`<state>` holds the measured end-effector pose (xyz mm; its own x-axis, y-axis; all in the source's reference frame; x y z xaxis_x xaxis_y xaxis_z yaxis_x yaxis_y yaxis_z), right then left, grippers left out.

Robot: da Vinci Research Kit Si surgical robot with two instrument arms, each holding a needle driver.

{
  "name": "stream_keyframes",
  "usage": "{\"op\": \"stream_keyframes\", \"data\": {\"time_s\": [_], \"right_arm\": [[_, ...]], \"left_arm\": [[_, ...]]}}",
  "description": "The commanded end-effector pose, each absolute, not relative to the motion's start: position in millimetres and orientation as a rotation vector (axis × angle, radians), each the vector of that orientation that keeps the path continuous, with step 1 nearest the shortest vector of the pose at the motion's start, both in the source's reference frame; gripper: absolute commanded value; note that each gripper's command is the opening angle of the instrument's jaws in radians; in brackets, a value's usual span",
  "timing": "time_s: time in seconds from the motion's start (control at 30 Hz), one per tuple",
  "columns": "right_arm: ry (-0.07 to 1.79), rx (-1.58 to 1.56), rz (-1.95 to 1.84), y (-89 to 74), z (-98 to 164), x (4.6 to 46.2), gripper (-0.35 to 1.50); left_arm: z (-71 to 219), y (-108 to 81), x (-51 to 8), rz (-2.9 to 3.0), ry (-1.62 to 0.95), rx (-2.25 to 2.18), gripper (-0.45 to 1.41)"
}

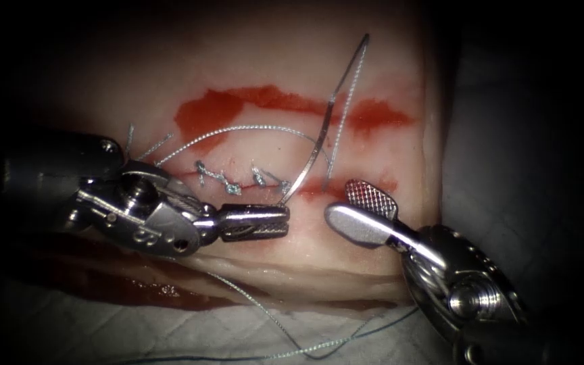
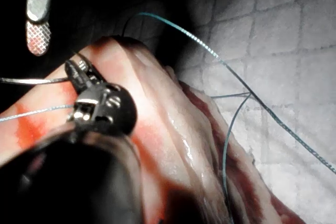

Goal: Wound Closure
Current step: Transfer the needle back to the right gripper

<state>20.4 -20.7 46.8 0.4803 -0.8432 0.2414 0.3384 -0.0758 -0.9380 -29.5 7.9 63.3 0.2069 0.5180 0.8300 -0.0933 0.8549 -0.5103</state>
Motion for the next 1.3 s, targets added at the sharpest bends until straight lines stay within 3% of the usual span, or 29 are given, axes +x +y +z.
{"op": "stream_keyframes", "data": {"time_s": [0.03, 0.5, 0.83, 0.87, 0.93, 0.97, 1.0, 1.17, 1.2, 1.23, 1.27, 1.3], "right_arm": [[0.500, -1.306, -1.043, -20.5, 47.6, 21.7, 0.89], [0.404, -1.283, -1.003, -18.5, 49.0, 21.8, 0.92], [0.357, -1.313, -0.982, -17.6, 49.7, 22.0, 0.77], [0.355, -1.319, -0.978, -17.5, 49.8, 22.0, 0.69], [0.355, -1.326, -0.976, -17.5, 49.9, 22.0, 0.35], [0.357, -1.328, -0.978, -17.5, 50.0, 22.0, -0.08], [0.364, -1.339, -0.980, -17.6, 50.2, 22.1, -0.35], [0.375, -1.372, -0.986, -17.6, 50.7, 22.0, -0.35], [0.377, -1.375, -0.985, -17.6, 50.7, 21.8, -0.35], [0.379, -1.396, -0.971, -17.3, 50.7, 21.4, -0.35], [0.356, -1.450, -0.974, -17.0, 50.8, 21.0, -0.35], [0.328, -1.513, -0.995, -16.8, 50.9, 20.6, -0.35]], "left_arm": [[63.5, 7.9, -30.0, 0.455, -1.295, -0.383, -0.45], [63.9, 6.6, -30.9, 0.477, -1.236, -0.367, -0.45], [63.9, 5.8, -31.6, 0.489, -1.227, -0.363, -0.45], [63.9, 5.8, -31.7, 0.491, -1.229, -0.361, -0.45], [63.9, 5.7, -31.8, 0.494, -1.232, -0.360, -0.45], [63.8, 5.7, -31.8, 0.497, -1.232, -0.357, -0.45], [63.8, 5.7, -31.8, 0.500, -1.236, -0.354, -0.45], [63.8, 5.7, -31.8, 0.482, -1.242, -0.337, -0.45], [63.7, 5.8, -31.7, 0.402, -1.242, -0.292, -0.37], [63.4, 6.2, -31.7, 0.308, -1.210, -0.286, 0.49], [63.2, 6.5, -31.6, 0.258, -1.195, -0.289, 0.84], [62.8, 7.0, -31.5, 0.179, -1.188, -0.280, 0.94]]}}
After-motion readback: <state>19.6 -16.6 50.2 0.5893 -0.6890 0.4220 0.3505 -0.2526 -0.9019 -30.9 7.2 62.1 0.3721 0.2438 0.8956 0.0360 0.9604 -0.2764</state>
